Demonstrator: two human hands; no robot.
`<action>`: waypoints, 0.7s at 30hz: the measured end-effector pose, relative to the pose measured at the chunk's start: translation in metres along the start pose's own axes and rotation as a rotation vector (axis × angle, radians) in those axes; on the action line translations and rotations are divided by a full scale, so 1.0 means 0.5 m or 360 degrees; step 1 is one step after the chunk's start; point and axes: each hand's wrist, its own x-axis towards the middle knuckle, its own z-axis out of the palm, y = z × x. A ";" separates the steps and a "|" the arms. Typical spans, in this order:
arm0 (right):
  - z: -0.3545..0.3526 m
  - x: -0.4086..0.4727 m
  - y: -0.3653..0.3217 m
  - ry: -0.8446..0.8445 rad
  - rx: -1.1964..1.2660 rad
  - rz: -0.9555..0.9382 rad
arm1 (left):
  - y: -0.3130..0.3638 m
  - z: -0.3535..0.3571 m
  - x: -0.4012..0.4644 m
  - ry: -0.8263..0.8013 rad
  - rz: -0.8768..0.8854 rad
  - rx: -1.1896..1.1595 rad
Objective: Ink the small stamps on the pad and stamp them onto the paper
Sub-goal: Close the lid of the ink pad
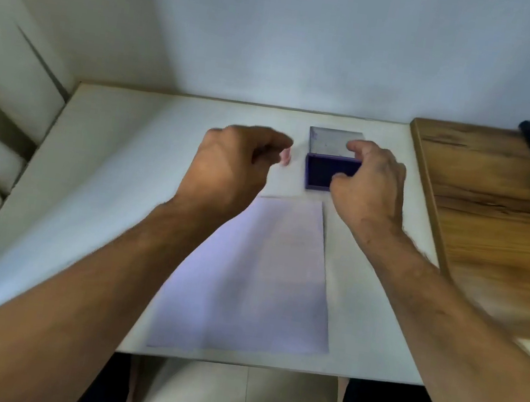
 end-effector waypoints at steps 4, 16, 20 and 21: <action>0.000 0.006 0.049 -0.0039 0.0067 0.0081 | 0.054 0.052 0.110 -0.0204 0.0093 0.0169; 0.012 0.028 0.085 -0.0138 -0.0016 0.0103 | 0.030 0.197 0.278 -0.0699 0.0408 0.1159; 0.020 0.027 0.085 -0.0105 -0.0030 0.0074 | 0.041 0.203 0.284 -0.0698 0.0448 0.1238; 0.023 0.027 0.086 -0.0094 -0.0029 0.0073 | 0.046 0.204 0.284 -0.0696 0.0438 0.1228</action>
